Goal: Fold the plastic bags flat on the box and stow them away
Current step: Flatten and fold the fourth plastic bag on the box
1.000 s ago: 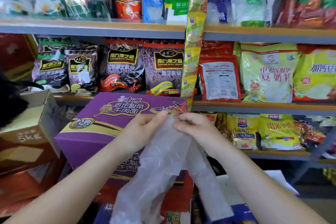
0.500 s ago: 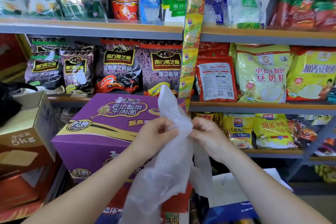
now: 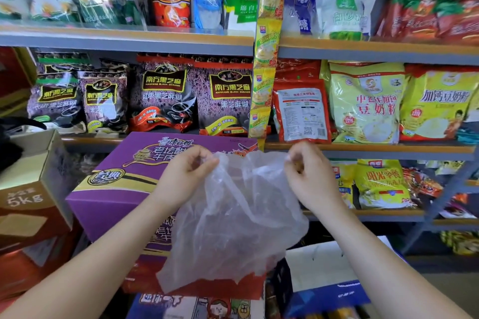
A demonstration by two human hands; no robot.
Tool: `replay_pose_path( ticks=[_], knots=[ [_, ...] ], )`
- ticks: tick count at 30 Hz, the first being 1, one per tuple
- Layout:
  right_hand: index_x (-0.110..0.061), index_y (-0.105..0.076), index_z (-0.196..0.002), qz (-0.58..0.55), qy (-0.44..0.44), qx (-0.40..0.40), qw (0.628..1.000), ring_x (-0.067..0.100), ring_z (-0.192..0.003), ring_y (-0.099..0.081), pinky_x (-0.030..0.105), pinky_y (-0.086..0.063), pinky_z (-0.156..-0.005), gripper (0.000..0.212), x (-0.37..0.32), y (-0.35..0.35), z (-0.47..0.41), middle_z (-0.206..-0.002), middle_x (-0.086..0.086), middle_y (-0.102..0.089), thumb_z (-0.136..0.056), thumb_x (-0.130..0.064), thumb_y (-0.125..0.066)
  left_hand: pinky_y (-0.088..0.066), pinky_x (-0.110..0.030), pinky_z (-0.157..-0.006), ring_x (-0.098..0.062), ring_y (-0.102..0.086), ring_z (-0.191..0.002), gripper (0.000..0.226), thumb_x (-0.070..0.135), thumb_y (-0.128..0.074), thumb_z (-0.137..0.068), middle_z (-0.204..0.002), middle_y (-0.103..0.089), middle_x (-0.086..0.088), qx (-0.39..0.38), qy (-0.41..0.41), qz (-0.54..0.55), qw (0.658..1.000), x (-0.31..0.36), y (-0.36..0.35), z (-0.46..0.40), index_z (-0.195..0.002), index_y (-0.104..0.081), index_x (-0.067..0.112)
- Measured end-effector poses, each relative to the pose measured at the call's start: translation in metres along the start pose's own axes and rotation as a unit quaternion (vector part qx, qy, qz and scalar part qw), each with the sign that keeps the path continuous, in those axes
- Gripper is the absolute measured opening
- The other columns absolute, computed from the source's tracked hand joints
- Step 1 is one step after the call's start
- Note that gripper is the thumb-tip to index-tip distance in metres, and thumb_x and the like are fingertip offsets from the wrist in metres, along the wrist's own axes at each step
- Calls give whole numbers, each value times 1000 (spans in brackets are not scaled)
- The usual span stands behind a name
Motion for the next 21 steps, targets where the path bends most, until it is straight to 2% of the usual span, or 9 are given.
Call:
replay_pose_path(
  ticks=[2, 4, 7, 9, 11, 13, 16, 19, 21],
  knots=[
    [-11, -55, -101, 3, 132, 30, 991, 14, -98, -49, 19, -36, -84, 24, -50, 6, 2, -102, -1, -54, -84, -28, -50, -34, -16, -53, -3, -44, -57, 20, 18, -59, -89, -64, -52, 2, -10, -25, -9, 1000, 9, -5, 0, -69, -54, 17],
    [-14, -53, -122, 54, 201, -92, 974, 15, -116, -46, 25, -29, -100, 42, -72, -25, 8, -121, 1, -56, -87, -37, -51, -35, -21, -56, -5, -45, -58, 16, 26, -60, -85, -63, -53, 3, -25, -56, -1, 998, 17, -11, 0, -72, -57, 18],
    [-20, -49, -127, 55, 150, -213, 964, 20, -114, -49, 34, -35, -95, 43, -66, -60, 9, -122, 0, -58, -89, -39, -57, -36, -25, -62, -14, -46, -65, 12, 29, -57, -82, -68, -54, -5, -39, -95, 45, 994, 29, -17, 6, -74, -60, 21],
    [-27, -52, -91, -21, 122, -192, 974, 6, -80, -53, 26, -38, -70, 12, -64, -58, 5, -82, -11, -58, -88, -33, -61, -39, -18, -62, -8, -50, -64, 8, 23, -56, -85, -69, -58, -1, -10, -100, 79, 992, 31, -13, 8, -79, -60, 19],
    [-24, -51, -73, -91, 81, -141, 982, 1, -60, -51, 21, -35, -57, 18, -53, -51, -1, -61, -10, -52, -86, -27, -64, -41, -12, -58, 0, -52, -59, 11, 24, -63, -85, -67, -61, 4, -3, -55, 129, 990, 20, -13, 10, -91, -56, 19],
    [-8, -62, -86, -124, 36, -100, 987, 7, -68, -60, 30, -44, -65, 19, -39, -46, -6, -73, 1, -65, -86, -28, -62, -47, -18, -63, -6, -61, -66, 35, 31, -75, -74, -75, -68, 0, -54, 35, 149, 987, 1, -23, 16, -99, -53, 19],
    [-4, -63, -88, -159, -14, -104, 982, 17, -73, -57, 34, -41, -66, 20, -22, -48, -4, -81, 11, -66, -91, -22, -56, -50, -30, -66, -14, -64, -68, 14, 12, -67, -83, -75, -71, -3, -120, 73, 89, 986, -9, -34, 29, -92, -61, 4],
    [9, -59, -82, -169, -63, -69, 981, 17, -74, -50, 29, -36, -65, 26, -2, -43, -4, -87, 25, -61, -94, -14, -50, -46, -31, -60, -17, -60, -61, 12, 15, -63, -85, -69, -68, -7, -86, 82, 75, 990, -17, -28, 27, -83, -62, 3],
    [-1, -66, -84, -229, -111, -47, 966, 17, -82, -58, 28, -43, -74, 23, 11, -37, -3, -92, 17, -66, -95, -11, -49, -42, -29, -58, -16, -53, -59, 21, 22, -65, -84, -66, -62, -10, -49, 73, 20, 996, -25, -18, 22, -79, -59, 3]
  ],
)
Point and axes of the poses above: each hand's wrist, its own z-axis away from the middle knuckle, its own y-axis out of the back of the hand, x = y × z, the point moved 8 cm from there along -z, towards the middle knuckle
